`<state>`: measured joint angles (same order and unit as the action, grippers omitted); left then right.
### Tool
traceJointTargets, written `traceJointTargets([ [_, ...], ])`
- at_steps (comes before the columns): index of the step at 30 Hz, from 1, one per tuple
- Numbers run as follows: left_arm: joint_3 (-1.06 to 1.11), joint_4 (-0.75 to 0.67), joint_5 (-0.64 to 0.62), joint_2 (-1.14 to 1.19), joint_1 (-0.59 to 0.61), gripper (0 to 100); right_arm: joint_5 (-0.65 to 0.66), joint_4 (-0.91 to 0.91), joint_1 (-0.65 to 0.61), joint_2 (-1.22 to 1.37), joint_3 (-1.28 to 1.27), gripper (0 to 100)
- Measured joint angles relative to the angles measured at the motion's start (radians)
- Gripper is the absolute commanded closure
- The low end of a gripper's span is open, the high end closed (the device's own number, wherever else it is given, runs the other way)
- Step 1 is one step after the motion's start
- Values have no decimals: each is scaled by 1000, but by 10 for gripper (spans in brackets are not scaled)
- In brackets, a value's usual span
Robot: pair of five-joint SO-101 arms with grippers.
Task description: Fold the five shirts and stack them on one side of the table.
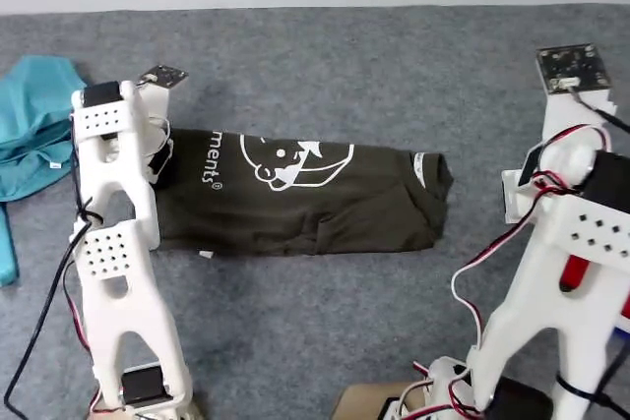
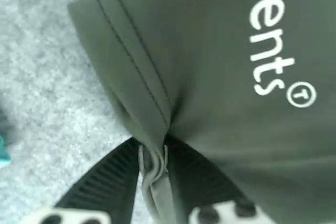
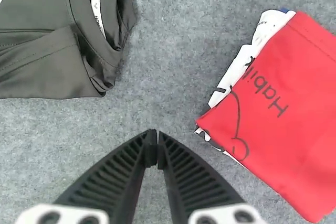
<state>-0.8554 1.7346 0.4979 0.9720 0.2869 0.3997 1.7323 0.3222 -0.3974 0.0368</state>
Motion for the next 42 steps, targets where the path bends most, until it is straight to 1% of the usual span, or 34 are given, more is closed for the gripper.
traceJointTargets([
  [4, 129, -2, -6, -167, -41, 995, 0, 0, 0, 0, 0, 988],
  [9, 249, -3, -8, -385, -141, 995, 0, 0, 0, 0, 0, 988],
  [13, 259, -2, -43, -500, -232, 995, 0, 5, 17, 0, 15, 988],
  [17, 259, 0, -97, -557, -336, 995, 3, 15, 77, 0, 94, 988],
  [22, 255, 0, -173, -562, -485, 994, 81, 20, 178, 0, 132, 988],
  [29, 181, 2, -269, -557, -695, 994, 189, 20, 381, 0, 132, 988],
  [36, -11, 2, -336, -374, -812, 994, 281, 20, 543, 0, 132, 988],
  [42, -169, 2, -370, -241, -925, 994, 334, 20, 626, 0, 132, 988],
])
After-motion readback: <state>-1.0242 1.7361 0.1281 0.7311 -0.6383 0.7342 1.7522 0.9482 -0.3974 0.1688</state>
